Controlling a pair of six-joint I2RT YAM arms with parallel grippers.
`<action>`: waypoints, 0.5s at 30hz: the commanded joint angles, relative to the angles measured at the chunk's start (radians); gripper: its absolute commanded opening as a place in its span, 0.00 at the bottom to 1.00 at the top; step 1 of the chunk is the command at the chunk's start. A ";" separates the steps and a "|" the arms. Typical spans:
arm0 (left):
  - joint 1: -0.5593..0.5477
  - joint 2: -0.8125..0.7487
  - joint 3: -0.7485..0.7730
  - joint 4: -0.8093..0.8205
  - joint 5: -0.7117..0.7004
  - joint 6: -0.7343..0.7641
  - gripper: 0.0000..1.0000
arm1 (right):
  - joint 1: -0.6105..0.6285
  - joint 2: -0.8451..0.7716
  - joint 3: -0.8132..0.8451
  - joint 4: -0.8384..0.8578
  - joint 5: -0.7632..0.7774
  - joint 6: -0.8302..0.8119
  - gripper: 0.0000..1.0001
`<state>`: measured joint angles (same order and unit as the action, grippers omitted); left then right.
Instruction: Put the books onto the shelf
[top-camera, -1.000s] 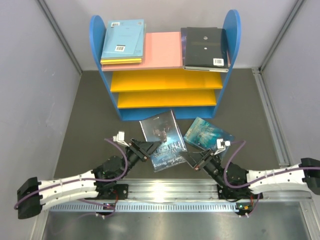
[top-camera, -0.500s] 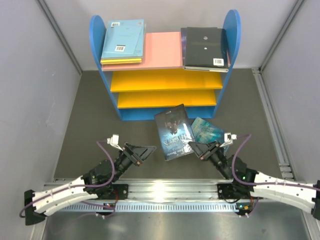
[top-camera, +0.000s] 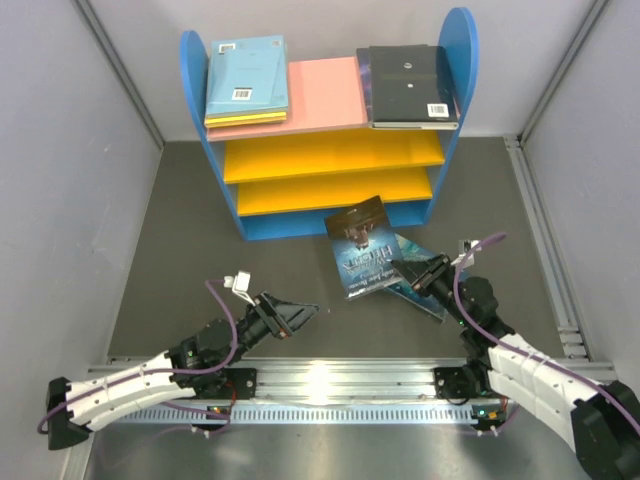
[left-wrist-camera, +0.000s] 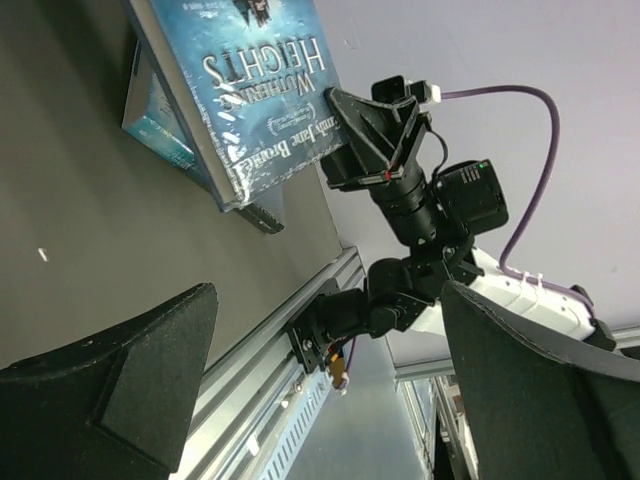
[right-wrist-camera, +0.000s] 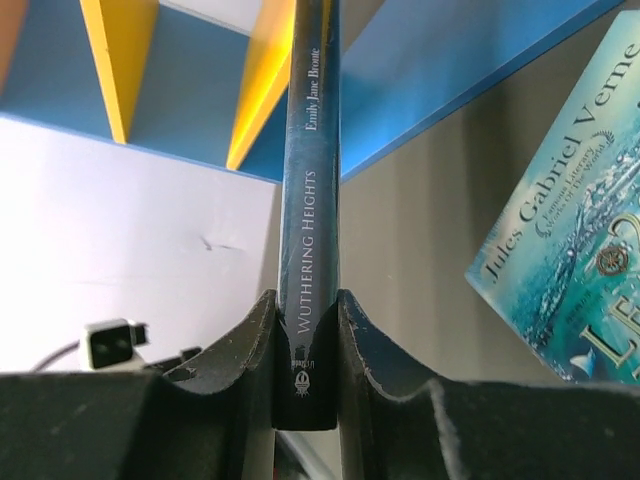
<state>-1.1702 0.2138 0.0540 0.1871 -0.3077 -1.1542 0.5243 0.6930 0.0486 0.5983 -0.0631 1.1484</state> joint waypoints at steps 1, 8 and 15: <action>0.003 0.019 -0.186 0.057 -0.007 0.010 0.99 | -0.090 0.037 0.103 0.421 -0.139 0.120 0.00; 0.003 0.125 -0.189 0.153 -0.007 0.025 0.98 | -0.109 0.020 0.060 0.520 -0.204 0.227 0.00; 0.003 0.220 -0.195 0.227 -0.010 0.022 0.98 | -0.196 0.057 0.112 0.495 -0.251 0.264 0.00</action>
<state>-1.1702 0.4160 0.0540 0.3073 -0.3115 -1.1492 0.3748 0.7357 0.0605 0.8719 -0.2909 1.3552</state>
